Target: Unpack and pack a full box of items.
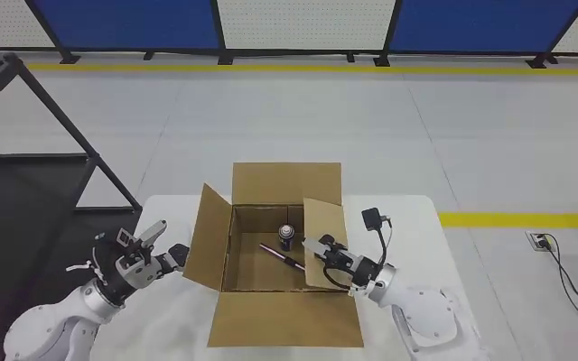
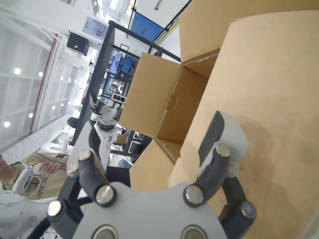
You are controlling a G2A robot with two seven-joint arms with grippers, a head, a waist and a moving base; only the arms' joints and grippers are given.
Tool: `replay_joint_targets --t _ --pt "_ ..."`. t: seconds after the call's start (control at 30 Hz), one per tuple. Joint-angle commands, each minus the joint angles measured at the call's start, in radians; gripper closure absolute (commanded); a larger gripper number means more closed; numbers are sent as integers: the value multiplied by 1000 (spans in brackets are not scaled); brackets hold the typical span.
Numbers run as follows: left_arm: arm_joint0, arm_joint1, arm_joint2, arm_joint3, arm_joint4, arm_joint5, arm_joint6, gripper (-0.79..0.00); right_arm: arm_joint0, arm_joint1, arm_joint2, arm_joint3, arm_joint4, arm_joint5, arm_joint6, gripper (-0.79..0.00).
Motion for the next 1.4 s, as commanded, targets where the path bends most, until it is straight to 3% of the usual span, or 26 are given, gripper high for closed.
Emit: replay_joint_targets --t 0.0,0.47,0.9,1.37 --pt "-8 0 16 -2 6 2 2 -785 -2 2 0 3 -9 1 -2 -785" --pt "-83 -3 158 20 68 34 6 -785 10 13 -23 13 -58 12 24 -785" --pt "-108 -2 219 29 87 38 -16 -785 -10 15 -35 10 -45 3 -12 -785" --pt "-142 -6 325 13 172 82 7 -785 42 16 -87 64 -20 -15 -22 -785"
